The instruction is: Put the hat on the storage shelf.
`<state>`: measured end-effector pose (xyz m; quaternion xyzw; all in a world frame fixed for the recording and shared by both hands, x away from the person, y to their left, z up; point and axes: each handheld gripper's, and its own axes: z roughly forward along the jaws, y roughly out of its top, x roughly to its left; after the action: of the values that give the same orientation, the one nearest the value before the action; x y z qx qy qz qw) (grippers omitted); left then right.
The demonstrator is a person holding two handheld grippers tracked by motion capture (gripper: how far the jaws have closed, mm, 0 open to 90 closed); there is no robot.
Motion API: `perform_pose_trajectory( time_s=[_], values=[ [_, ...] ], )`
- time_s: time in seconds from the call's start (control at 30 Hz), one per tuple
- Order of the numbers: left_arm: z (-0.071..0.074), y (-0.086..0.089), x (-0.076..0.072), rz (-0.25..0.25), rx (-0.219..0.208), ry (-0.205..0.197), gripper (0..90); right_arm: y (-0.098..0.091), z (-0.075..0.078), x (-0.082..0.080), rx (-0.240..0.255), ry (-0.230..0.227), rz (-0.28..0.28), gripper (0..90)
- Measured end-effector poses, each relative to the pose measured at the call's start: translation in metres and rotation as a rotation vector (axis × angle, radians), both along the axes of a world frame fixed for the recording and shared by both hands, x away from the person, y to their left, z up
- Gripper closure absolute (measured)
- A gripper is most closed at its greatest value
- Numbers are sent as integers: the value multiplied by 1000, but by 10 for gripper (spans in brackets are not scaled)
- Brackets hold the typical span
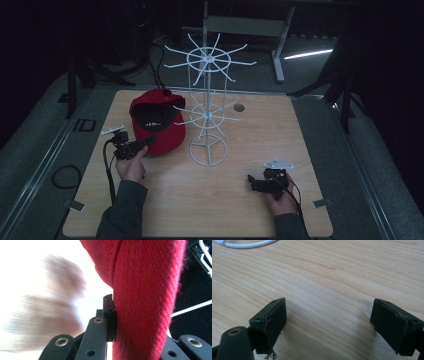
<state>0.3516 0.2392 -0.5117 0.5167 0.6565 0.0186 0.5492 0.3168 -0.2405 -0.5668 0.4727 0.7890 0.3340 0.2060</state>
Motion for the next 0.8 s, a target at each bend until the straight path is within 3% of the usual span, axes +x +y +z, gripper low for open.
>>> perform_pose_trajectory(
  time_s=[0.6, 0.8],
  values=[
    [18, 8, -1, -6, 27, -54, 848, 0, 0, 0, 0, 1, -1, 134],
    [24, 8, -1, -18, 54, -72, 848, 0, 0, 0, 1, 1, -2, 134]
  ],
)
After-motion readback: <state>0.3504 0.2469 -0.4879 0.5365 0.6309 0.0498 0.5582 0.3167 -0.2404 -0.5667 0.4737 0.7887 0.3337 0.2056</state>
